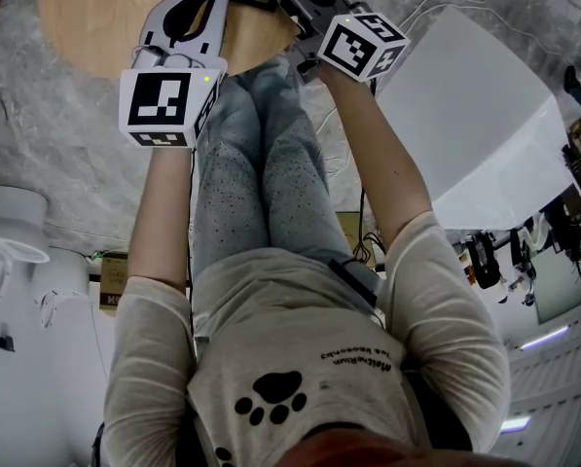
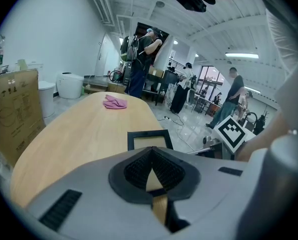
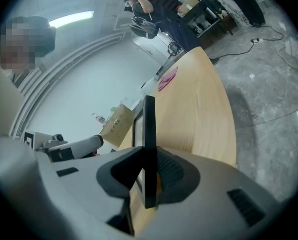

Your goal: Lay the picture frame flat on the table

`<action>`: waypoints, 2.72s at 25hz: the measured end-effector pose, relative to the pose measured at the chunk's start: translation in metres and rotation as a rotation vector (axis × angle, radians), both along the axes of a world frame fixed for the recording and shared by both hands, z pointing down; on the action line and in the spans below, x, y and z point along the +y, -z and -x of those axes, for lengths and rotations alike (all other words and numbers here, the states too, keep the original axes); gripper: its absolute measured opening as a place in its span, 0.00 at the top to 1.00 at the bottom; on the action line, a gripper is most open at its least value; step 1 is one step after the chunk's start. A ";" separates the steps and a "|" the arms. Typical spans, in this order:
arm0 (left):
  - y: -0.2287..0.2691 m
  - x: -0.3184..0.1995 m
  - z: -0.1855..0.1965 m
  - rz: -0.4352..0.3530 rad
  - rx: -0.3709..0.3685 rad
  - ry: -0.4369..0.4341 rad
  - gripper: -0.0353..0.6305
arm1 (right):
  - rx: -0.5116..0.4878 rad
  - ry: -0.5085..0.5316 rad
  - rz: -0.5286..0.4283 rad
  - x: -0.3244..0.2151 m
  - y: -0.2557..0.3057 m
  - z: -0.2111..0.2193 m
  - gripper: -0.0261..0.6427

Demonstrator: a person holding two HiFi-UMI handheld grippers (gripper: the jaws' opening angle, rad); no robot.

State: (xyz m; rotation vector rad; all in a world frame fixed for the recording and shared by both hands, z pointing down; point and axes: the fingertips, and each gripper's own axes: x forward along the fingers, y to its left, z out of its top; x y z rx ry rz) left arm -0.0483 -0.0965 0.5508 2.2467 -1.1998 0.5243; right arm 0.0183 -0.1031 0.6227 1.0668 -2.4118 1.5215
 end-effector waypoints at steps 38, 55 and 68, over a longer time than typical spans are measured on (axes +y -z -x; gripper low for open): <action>-0.009 -0.003 -0.009 0.031 0.009 -0.004 0.93 | 0.198 -0.042 0.144 -0.010 -0.029 -0.008 0.78; -0.007 -0.001 -0.011 0.031 0.027 -0.004 0.93 | 0.305 -0.039 0.198 -0.008 -0.031 -0.012 0.77; -0.007 -0.001 -0.016 0.041 0.035 -0.002 0.93 | 0.376 -0.029 0.224 -0.005 -0.031 -0.014 0.75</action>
